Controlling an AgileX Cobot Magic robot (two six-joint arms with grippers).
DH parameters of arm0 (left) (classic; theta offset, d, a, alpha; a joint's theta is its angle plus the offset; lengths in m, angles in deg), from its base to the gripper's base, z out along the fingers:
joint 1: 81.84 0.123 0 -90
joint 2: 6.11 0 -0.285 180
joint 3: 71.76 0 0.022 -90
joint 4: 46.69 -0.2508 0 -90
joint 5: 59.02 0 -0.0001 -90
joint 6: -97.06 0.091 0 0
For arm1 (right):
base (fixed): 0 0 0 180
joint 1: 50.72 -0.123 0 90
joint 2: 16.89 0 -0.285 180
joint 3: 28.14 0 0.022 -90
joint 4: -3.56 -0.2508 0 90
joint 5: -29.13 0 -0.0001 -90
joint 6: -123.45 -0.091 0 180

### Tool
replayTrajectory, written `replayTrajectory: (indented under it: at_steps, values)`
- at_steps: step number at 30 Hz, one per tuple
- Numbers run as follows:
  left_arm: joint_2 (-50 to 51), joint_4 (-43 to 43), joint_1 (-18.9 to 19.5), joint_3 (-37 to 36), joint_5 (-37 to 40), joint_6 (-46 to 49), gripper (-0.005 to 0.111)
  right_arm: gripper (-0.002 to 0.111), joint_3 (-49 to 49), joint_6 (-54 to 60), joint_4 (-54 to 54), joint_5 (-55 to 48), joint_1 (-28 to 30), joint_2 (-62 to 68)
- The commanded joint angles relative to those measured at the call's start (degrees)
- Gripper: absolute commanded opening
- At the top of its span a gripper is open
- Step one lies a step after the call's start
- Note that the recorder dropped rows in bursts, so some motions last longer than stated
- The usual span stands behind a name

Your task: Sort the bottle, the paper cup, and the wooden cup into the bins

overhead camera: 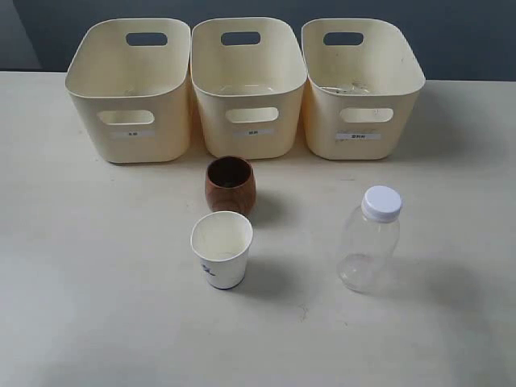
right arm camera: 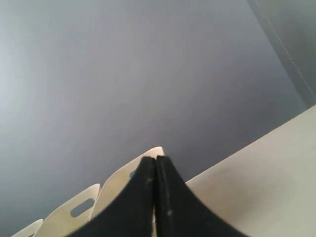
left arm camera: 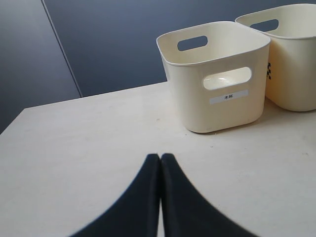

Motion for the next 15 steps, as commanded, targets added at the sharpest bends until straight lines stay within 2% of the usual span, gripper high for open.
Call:
replayTrajectory:
  at_steps: [1, 6, 10, 15]
  values:
    - [-0.28, 0.28, -0.18, -0.07, -0.05, -0.11, 0.000, -0.001, 0.52, 0.12, 3.51, 0.78, -6.62, -0.30]
    - [-0.28, 0.28, -0.18, -0.07, -0.05, -0.11, 0.000, -0.001, 0.52, 0.12, 6.92, 1.56, -16.87, -0.19]
    - [-0.28, 0.28, -0.18, -0.07, -0.05, -0.11, 0.000, -0.001, 0.42, 0.12, 13.49, 5.44, -26.45, 5.64]
    - [-0.28, 0.28, -0.18, -0.07, -0.05, -0.11, 0.000, -0.001, 0.42, 0.86, 18.48, 14.41, -32.94, 15.75]
